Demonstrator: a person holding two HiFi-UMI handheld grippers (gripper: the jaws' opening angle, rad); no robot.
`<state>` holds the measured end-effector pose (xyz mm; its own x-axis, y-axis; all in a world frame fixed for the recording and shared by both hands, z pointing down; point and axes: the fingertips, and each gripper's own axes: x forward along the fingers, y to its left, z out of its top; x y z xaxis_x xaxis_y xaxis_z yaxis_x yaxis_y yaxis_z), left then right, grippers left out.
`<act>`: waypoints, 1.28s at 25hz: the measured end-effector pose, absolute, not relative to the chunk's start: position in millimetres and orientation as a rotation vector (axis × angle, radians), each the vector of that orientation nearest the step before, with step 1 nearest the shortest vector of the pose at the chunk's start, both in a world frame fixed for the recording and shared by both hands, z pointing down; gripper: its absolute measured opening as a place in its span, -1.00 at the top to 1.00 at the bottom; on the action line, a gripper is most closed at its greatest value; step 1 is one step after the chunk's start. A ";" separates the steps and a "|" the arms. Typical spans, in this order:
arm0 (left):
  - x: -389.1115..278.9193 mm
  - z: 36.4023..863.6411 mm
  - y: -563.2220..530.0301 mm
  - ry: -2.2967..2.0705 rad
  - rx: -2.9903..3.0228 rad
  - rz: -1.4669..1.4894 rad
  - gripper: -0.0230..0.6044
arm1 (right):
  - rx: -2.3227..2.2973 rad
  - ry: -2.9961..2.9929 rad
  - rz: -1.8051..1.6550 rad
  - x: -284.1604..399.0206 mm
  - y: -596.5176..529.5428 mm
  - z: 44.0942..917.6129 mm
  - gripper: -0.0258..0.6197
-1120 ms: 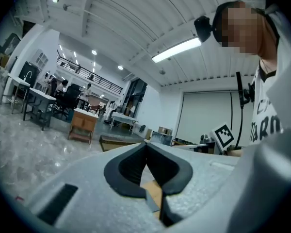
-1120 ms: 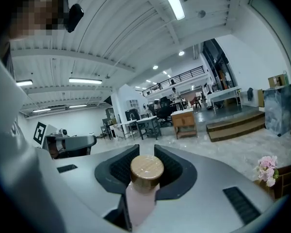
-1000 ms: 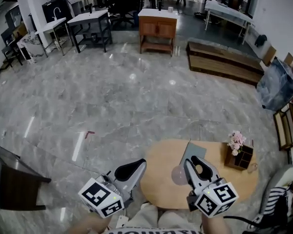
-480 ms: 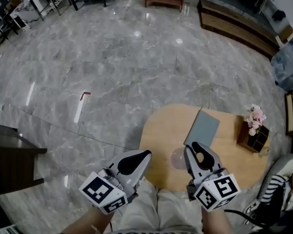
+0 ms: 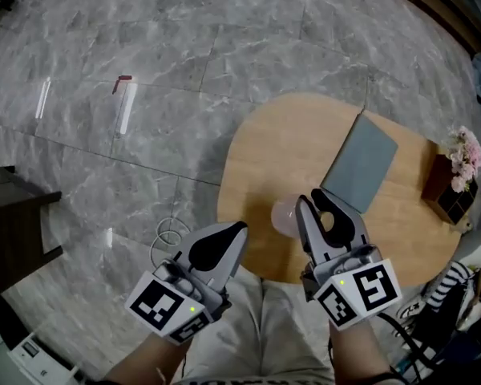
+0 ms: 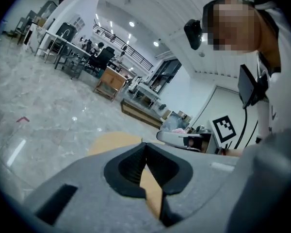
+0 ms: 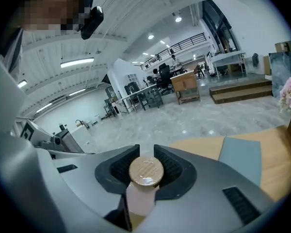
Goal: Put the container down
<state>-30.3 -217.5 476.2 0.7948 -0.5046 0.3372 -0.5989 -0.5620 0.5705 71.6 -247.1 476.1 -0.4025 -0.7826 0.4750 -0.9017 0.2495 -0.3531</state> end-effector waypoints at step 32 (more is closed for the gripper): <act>-20.1 584.2 -203.9 -0.869 2.107 0.171 0.88 | 1.478 -2.229 0.744 51.9 -241.7 588.3 0.62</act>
<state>-20.1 -203.9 584.2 0.7517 -0.5236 0.4010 -0.6365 -0.4166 0.6491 51.9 -241.7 588.3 -0.3859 -0.7308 0.5630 -0.9225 0.3130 -0.2259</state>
